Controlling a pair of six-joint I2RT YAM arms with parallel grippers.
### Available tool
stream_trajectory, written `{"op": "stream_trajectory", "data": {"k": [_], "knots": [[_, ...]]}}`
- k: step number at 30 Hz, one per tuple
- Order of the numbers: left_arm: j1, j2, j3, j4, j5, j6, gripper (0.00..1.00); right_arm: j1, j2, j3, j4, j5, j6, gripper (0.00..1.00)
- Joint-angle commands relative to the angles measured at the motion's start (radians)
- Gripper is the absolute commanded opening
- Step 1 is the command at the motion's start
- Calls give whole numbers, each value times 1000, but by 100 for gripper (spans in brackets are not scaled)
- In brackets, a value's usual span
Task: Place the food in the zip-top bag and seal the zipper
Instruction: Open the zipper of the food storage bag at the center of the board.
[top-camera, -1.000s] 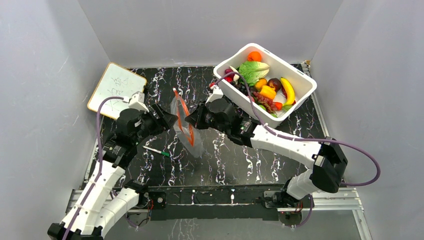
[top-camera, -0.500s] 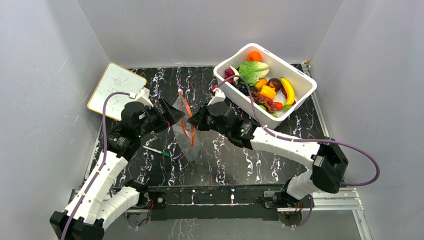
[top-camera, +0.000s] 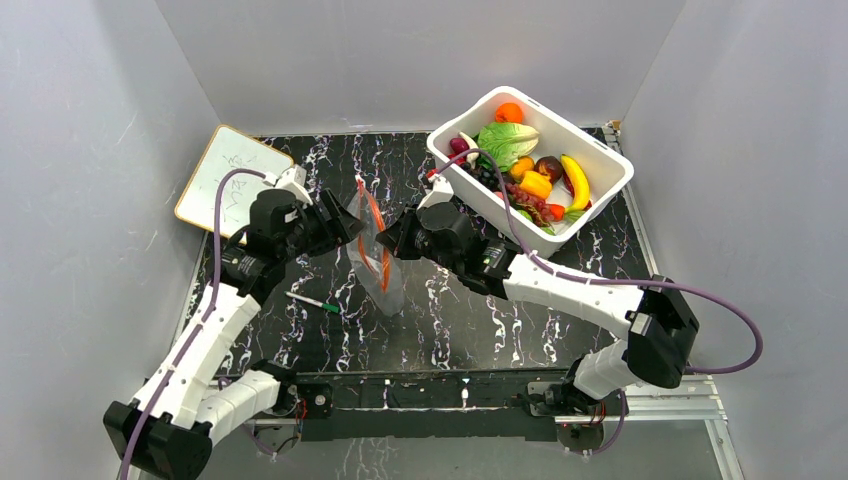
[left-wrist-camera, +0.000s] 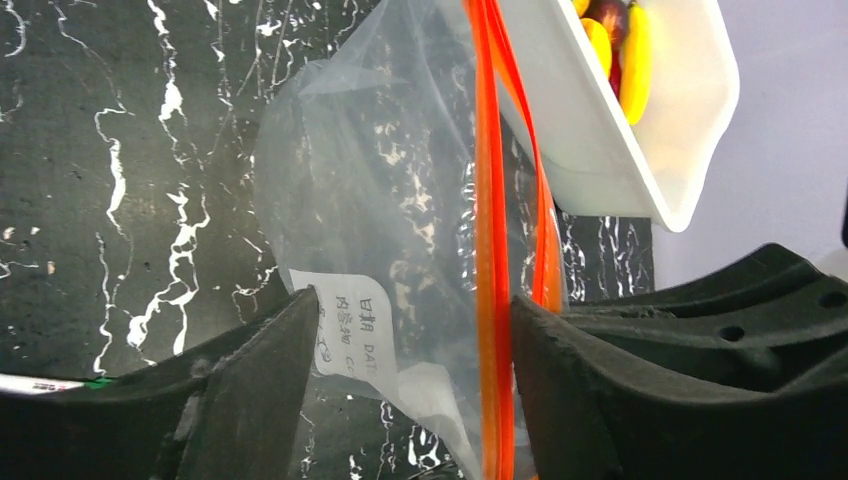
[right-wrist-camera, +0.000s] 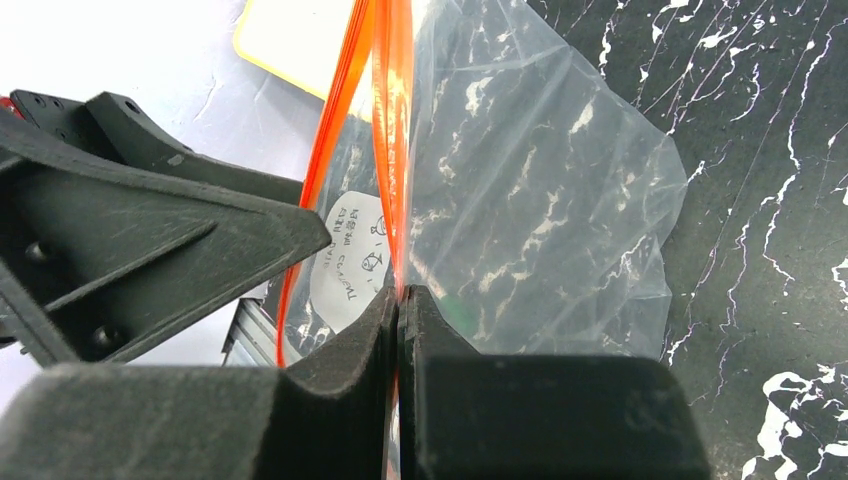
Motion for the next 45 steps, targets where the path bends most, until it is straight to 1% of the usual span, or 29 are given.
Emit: {"op": "stream_trajectory", "data": {"k": [1, 4, 5, 9, 10, 11, 16, 18, 19, 24, 27, 29, 31, 33, 34, 35, 36, 37, 39, 41, 44, 45], "knots": [[2, 29, 77, -71, -54, 97, 59, 0, -30, 34, 74, -1, -2, 0], [2, 54, 105, -96, -63, 147, 46, 0, -24, 35, 79, -1, 0, 0], [2, 57, 110, -96, -54, 159, 40, 0, -19, 34, 80, -2, -1, 0], [3, 54, 116, -76, -6, 187, 10, 0, -3, 32, 82, -12, -2, 0], [3, 51, 117, -73, -1, 194, 4, 0, 1, 33, 77, -14, -2, 0], [3, 46, 121, -72, 0, 203, 0, 0, 3, 33, 67, -14, -3, 0], [2, 21, 159, -52, 38, 272, 0, 0, 9, 94, -64, 34, -30, 28], [2, 16, 175, -37, 60, 308, 0, 0, 13, 125, -110, 66, -49, 36], [3, 17, 181, -32, 68, 332, 0, 0, 14, 131, -118, 89, -51, 39], [3, 32, 171, -40, 84, 454, 0, 0, 28, 118, -84, 154, -27, 43], [3, 37, 154, -43, 104, 482, 0, 0, 80, 143, -72, 163, -21, 48], [3, 36, 135, -38, 104, 483, 0, -3, 116, 144, -42, 170, -18, 50], [2, 30, 108, -32, 110, 497, 0, -11, 165, 150, -42, 172, -21, 49], [3, 19, 90, -27, 106, 508, 0, -17, 198, 155, -101, 214, -16, 47], [3, 5, 80, -22, 88, 523, 0, -29, 195, 111, -121, 254, 6, 43], [2, -9, 74, -12, 55, 530, 0, -36, 165, 43, -74, 272, 15, 41], [3, -24, 64, 21, 5, 534, 0, -43, 119, -75, -3, 288, 53, 38], [3, -24, 59, 49, -7, 548, 0, -43, 98, -129, 6, 286, 76, 37], [2, 5, 69, 61, 19, 566, 0, -43, 92, -136, -10, 265, 79, 37], [3, 24, 73, 61, 33, 561, 0, -43, 80, -110, -34, 253, 43, 39], [3, -4, 3, 117, 72, 562, 0, -43, 7, -24, -67, 140, -143, 52], [3, -8, -10, 125, 74, 558, 0, -43, -4, -15, -76, 116, -173, 55]]}}
